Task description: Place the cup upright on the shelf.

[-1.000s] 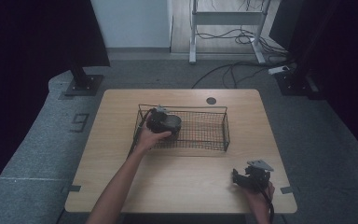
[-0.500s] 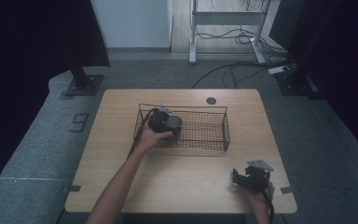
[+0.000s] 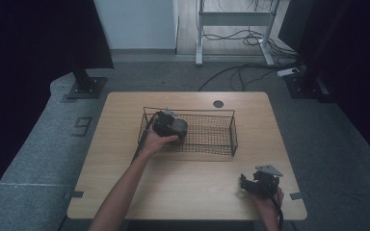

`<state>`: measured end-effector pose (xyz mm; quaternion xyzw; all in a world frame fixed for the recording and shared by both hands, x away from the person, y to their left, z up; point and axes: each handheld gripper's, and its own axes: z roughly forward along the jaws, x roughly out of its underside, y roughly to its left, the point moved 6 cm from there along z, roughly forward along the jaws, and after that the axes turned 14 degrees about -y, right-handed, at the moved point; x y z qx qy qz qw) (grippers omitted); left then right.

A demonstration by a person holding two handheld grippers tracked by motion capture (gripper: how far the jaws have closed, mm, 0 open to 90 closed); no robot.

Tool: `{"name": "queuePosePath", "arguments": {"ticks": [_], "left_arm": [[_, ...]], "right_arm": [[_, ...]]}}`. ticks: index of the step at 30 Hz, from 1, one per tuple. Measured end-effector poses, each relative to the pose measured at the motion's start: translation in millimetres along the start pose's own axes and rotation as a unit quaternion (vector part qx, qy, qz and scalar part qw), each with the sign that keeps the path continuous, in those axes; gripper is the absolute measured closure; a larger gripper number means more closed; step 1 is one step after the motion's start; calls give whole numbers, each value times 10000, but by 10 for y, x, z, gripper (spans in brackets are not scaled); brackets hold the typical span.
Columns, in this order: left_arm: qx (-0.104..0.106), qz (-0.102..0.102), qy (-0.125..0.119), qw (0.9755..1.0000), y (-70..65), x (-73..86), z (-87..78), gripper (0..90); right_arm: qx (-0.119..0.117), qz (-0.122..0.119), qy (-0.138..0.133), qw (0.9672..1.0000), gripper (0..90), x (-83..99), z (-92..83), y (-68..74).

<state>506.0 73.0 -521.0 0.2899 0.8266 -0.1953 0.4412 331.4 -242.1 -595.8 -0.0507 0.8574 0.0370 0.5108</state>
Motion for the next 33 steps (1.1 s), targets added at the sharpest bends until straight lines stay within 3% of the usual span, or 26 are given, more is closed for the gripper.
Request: {"name": "queuePosePath", "arguments": {"ticks": [10, 14, 23, 33], "left_arm": [[6, -85, -100, 9999, 34, -45, -60, 119], [32, -74, -278, 9996, 20, -81, -123, 115], [77, 1, -644, 9979, -15, -191, -356, 113], [211, 75, -931, 9954, -110, -207, -629, 114]], "right_arm": [[-1, 0, -1, 10000, 129, 0, 0, 0], [-3, -2, 0, 10000, 129, 0, 0, 0], [-3, -1, 0, 10000, 129, 0, 0, 0], [-2, -1, 1, 10000, 129, 0, 0, 0]]}}
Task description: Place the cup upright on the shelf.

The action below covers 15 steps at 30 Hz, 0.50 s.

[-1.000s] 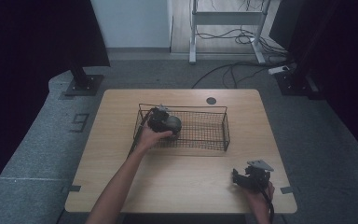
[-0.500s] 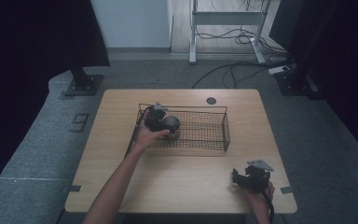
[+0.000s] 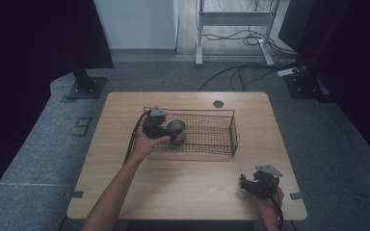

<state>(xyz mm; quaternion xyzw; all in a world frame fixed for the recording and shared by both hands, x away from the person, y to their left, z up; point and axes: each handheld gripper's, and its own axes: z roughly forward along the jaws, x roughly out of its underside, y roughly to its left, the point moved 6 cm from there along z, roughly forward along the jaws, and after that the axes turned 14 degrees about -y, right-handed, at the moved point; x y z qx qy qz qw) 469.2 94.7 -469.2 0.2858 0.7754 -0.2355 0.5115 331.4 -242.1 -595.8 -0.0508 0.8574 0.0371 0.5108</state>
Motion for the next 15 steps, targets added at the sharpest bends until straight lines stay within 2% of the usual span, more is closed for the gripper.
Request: {"name": "queuePosePath", "arguments": {"ticks": [6, 15], "left_arm": [[98, -38, -120, 9999, -43, 27, -172, 128], [46, -92, -289, 9995, -36, 224, -537, 134]], "right_arm": [[0, -1, 0, 10000, 129, 0, 0, 0], [11, 18, 1, 10000, 130, 0, -2, 3]]}}
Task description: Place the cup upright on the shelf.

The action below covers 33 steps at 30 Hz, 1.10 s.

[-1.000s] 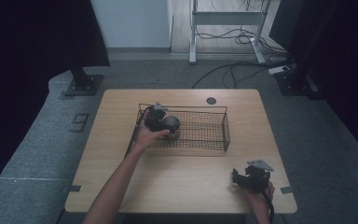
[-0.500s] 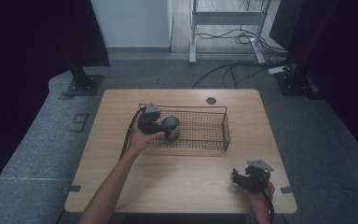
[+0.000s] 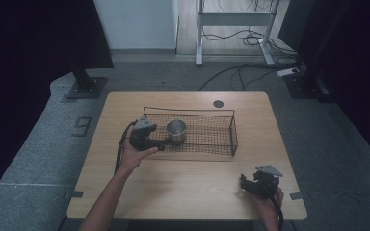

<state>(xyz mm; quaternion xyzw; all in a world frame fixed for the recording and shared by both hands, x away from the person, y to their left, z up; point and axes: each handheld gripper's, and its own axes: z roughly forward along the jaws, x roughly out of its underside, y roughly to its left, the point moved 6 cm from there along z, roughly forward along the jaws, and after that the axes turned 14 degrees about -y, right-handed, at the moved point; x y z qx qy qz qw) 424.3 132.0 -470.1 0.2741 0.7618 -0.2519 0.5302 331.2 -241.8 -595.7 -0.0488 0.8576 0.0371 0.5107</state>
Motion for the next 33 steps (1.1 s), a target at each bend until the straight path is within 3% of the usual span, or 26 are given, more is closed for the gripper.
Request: {"name": "queuePosePath", "arguments": {"ticks": [9, 16, 23, 26, 29, 33], "left_arm": [[2, 49, -9, 10000, -72, 308, -359, 141], [6, 118, 112, 9999, -169, 551, -534, 143], [1, -156, 131, 9998, -215, 800, -657, 143], [-49, -105, 296, 9995, -216, 901, -682, 143], [-24, -212, 249, 9995, -220, 934, -704, 143], [-27, -205, 242, 9995, -234, 944, -699, 144]], "right_arm": [[-4, -7, 2, 10000, 130, 0, 0, -1], [-4, -6, 2, 10000, 130, 0, 0, -1], [-4, -6, 2, 10000, 130, 0, 0, -1], [-4, -6, 2, 10000, 130, 0, 0, -1], [-5, -5, 2, 10000, 130, 0, 0, -1], [-4, -5, 2, 10000, 130, 0, 0, -1]]}}
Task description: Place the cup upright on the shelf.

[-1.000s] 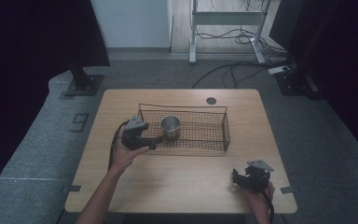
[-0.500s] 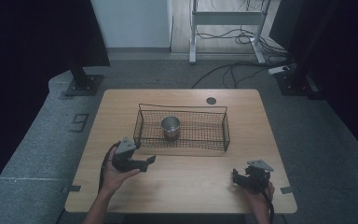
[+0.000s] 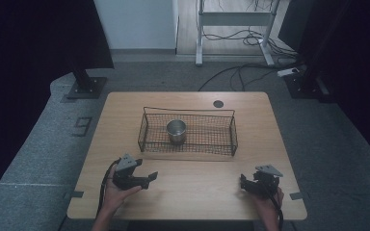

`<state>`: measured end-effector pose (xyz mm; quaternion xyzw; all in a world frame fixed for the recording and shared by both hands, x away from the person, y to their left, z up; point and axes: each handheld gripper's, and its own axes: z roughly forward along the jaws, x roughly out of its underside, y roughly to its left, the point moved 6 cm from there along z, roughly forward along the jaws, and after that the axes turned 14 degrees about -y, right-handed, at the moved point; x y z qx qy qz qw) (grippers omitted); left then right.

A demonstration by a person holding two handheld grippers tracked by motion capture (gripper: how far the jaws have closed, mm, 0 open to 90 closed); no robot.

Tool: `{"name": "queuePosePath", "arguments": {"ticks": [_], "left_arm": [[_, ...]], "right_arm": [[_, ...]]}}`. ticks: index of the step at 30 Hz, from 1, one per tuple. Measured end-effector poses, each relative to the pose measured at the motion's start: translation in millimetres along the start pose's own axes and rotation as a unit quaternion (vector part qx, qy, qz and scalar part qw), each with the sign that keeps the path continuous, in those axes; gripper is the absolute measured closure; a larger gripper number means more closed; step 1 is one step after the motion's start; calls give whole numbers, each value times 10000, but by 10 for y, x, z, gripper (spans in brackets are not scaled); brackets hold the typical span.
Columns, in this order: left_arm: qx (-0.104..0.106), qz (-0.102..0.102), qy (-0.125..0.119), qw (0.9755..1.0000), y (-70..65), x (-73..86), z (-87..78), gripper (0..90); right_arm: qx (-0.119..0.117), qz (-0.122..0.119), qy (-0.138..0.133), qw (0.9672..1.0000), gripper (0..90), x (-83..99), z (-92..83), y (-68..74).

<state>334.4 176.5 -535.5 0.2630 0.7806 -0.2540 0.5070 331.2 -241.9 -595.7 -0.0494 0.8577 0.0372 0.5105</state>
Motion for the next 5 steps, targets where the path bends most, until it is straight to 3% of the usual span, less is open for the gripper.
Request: {"name": "queuePosePath", "arguments": {"ticks": [5], "left_arm": [[34, 32, 2, 10000, -30, -1, 50, 145]], "right_arm": [[-1, -1, 0, 10000, 130, 0, 0, 0]]}}
